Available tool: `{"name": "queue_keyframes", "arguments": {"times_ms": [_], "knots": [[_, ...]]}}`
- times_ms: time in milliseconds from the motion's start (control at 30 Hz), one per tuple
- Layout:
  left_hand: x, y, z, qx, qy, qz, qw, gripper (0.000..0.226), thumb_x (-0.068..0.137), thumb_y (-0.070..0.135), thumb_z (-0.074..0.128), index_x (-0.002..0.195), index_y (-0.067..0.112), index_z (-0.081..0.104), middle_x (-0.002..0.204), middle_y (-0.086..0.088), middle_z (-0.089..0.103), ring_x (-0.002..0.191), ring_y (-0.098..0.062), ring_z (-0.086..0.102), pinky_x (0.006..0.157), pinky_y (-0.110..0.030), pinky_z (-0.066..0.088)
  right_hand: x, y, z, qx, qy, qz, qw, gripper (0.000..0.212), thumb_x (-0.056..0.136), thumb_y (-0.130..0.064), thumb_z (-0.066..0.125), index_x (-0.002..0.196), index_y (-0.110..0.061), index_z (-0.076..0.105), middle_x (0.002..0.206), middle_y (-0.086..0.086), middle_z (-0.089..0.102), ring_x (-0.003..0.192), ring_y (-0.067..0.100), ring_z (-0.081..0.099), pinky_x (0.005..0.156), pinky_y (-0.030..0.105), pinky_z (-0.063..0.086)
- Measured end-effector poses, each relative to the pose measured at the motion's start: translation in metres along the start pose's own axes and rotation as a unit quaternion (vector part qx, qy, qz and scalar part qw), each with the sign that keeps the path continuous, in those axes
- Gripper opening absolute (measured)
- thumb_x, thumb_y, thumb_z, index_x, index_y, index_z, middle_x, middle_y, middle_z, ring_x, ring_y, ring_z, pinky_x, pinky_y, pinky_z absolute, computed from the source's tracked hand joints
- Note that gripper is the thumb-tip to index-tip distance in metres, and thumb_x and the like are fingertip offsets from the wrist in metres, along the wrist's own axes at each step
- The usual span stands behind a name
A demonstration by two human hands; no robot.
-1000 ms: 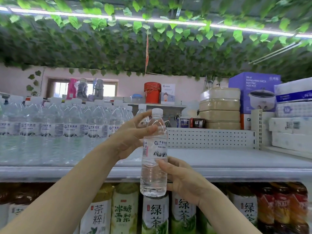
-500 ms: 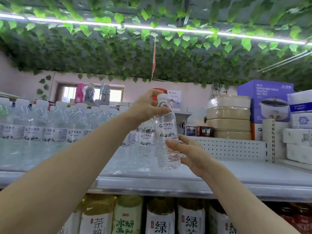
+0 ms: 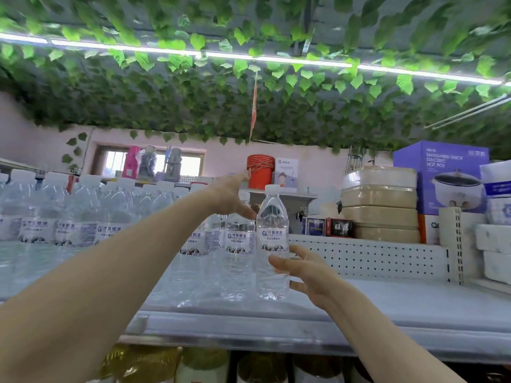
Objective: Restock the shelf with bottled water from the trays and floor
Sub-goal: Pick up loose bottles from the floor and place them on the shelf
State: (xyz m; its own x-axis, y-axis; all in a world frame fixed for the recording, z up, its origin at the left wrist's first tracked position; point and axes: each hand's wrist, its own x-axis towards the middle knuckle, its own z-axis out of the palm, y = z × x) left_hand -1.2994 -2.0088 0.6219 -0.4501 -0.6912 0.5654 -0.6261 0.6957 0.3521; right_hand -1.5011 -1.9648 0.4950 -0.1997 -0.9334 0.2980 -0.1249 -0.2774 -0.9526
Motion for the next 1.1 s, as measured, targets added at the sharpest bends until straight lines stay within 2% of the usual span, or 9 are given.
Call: {"name": "queue_keyframes", "arguments": {"times_ms": [133,300,467,600,700,833,933,1000,1100], "knots": [[0.007,-0.002,0.005,0.061,-0.038,-0.013,0.997,0.096,0.072,0.032,0.087,0.151,0.018,0.034,0.15,-0.01,0.045,0.136,-0.031,0.042,0.115,-0.049,0.035,0.013,0.01,0.0,-0.001,-0.003,0.03,1.0,0.074,0.069,-0.019,0.093,0.135,-0.02,0.059,0.115,0.004,0.075,0.108,0.024,0.069,0.101,0.048,0.048],[0.016,-0.002,0.01,0.097,-0.038,-0.026,0.994,0.096,0.075,0.031,0.085,0.153,0.016,0.031,0.154,-0.01,0.041,0.14,-0.031,0.039,0.115,-0.045,0.034,0.027,0.017,0.001,0.022,-0.005,0.039,0.999,0.074,0.069,-0.01,0.092,0.134,-0.019,0.058,0.11,0.006,0.076,0.106,0.026,0.068,0.104,0.052,0.046],[0.023,-0.001,0.013,0.097,-0.039,-0.045,0.993,0.094,0.073,0.027,0.086,0.15,0.014,0.035,0.149,-0.011,0.046,0.134,-0.031,0.045,0.109,-0.041,0.038,0.037,0.019,-0.002,0.031,-0.017,0.039,0.999,0.075,0.069,-0.005,0.09,0.135,-0.017,0.056,0.108,0.009,0.076,0.104,0.027,0.068,0.111,0.058,0.042],[0.027,0.0,0.015,0.081,-0.038,-0.063,0.994,0.09,0.072,0.023,0.087,0.146,0.012,0.037,0.14,-0.012,0.052,0.12,-0.029,0.054,0.09,-0.033,0.043,0.043,0.018,-0.002,0.034,-0.024,0.042,0.998,0.08,0.072,-0.003,0.088,0.142,-0.016,0.051,0.112,0.01,0.074,0.102,0.025,0.068,0.104,0.053,0.046],[0.026,0.001,0.016,0.084,-0.028,-0.068,0.994,0.091,0.073,0.021,0.086,0.148,0.012,0.035,0.141,-0.012,0.051,0.121,-0.029,0.053,0.093,-0.033,0.042,0.047,0.016,-0.001,0.038,-0.029,0.053,0.997,0.082,0.074,-0.001,0.087,0.144,-0.017,0.048,0.112,0.008,0.073,0.099,0.022,0.069,0.089,0.045,0.05],[0.023,0.001,0.017,0.1,-0.021,-0.073,0.992,0.091,0.074,0.025,0.086,0.149,0.014,0.035,0.144,-0.011,0.05,0.129,-0.031,0.048,0.106,-0.04,0.039,0.052,0.017,-0.002,0.022,-0.041,0.056,0.997,0.082,0.073,-0.004,0.088,0.144,-0.018,0.048,0.114,0.007,0.073,0.103,0.022,0.068,0.106,0.051,0.047],[0.019,0.004,0.021,0.118,-0.017,-0.077,0.99,0.092,0.075,0.025,0.084,0.15,0.012,0.034,0.147,-0.012,0.048,0.134,-0.032,0.044,0.11,-0.042,0.037,0.054,0.017,-0.004,-0.009,-0.044,0.057,0.997,0.088,0.069,-0.01,0.092,0.145,-0.018,0.048,0.119,0.007,0.072,0.113,0.025,0.065,0.109,0.053,0.045],[0.017,0.007,0.024,0.125,-0.004,-0.079,0.989,0.09,0.076,0.024,0.084,0.15,0.01,0.035,0.146,-0.014,0.048,0.133,-0.033,0.045,0.11,-0.042,0.038,0.054,0.016,-0.005,-0.026,-0.053,0.053,0.997,0.089,0.067,-0.013,0.093,0.144,-0.017,0.049,0.12,0.007,0.071,0.115,0.026,0.064,0.106,0.052,0.048],[0.012,0.01,0.031,0.134,0.025,-0.073,0.988,0.085,0.076,0.025,0.085,0.146,0.008,0.038,0.143,-0.014,0.05,0.13,-0.03,0.047,0.106,-0.039,0.041,0.052,0.016,-0.007,-0.068,-0.066,0.041,0.995,0.084,0.069,-0.02,0.094,0.141,-0.017,0.05,0.121,0.006,0.066,0.112,0.023,0.063,0.091,0.043,0.052]]}}
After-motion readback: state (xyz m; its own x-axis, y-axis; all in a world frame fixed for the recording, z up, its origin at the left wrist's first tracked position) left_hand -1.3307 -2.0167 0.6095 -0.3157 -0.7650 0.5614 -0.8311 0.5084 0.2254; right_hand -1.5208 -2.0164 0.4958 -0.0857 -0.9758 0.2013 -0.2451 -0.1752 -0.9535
